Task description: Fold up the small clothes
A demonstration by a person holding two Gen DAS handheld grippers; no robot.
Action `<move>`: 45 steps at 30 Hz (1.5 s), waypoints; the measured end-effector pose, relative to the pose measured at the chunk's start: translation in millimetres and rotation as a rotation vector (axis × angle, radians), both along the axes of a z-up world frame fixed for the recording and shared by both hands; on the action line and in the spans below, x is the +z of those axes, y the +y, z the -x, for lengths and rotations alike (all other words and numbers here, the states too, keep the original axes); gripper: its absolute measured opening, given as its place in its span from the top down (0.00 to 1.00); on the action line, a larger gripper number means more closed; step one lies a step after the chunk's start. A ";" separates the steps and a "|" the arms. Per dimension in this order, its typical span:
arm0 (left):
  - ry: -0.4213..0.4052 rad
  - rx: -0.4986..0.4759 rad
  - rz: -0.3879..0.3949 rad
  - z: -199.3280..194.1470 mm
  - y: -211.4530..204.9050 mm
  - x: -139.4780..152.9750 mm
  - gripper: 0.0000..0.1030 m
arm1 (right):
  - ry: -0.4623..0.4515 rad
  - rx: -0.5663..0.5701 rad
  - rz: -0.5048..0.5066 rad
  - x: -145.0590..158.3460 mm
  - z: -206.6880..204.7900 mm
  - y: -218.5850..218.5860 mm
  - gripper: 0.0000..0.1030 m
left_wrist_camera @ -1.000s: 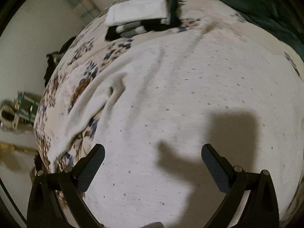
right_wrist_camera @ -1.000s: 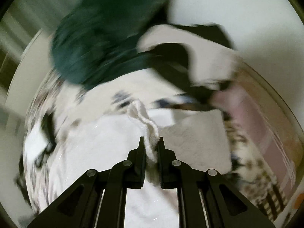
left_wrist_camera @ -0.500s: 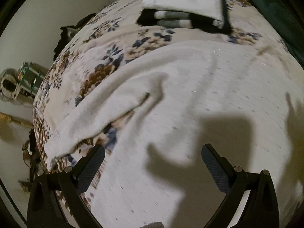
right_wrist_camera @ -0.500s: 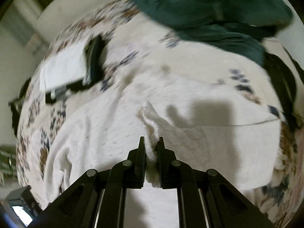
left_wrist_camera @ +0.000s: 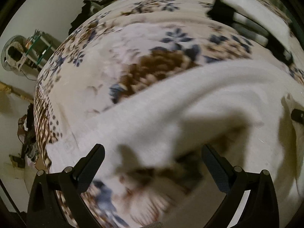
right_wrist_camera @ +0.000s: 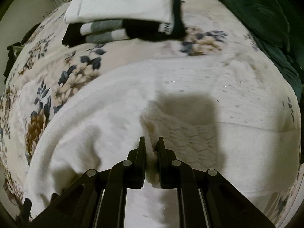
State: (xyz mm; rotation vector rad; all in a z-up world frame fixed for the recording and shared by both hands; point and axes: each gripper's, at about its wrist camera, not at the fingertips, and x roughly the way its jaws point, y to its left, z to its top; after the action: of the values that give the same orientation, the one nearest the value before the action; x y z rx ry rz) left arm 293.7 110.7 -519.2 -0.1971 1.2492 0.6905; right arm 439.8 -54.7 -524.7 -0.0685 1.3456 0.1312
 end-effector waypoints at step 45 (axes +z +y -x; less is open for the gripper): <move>-0.379 0.624 0.693 222.4 271.0 -25.2 0.78 | 0.300 -0.170 -0.158 -8.8 120.7 -52.8 0.36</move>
State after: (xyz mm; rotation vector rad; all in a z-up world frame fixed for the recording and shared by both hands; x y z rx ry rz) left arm 71.4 381.7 -544.3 -1.2719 1.0108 0.6746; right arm 319.1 -107.5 -533.5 0.2060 1.6286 0.1067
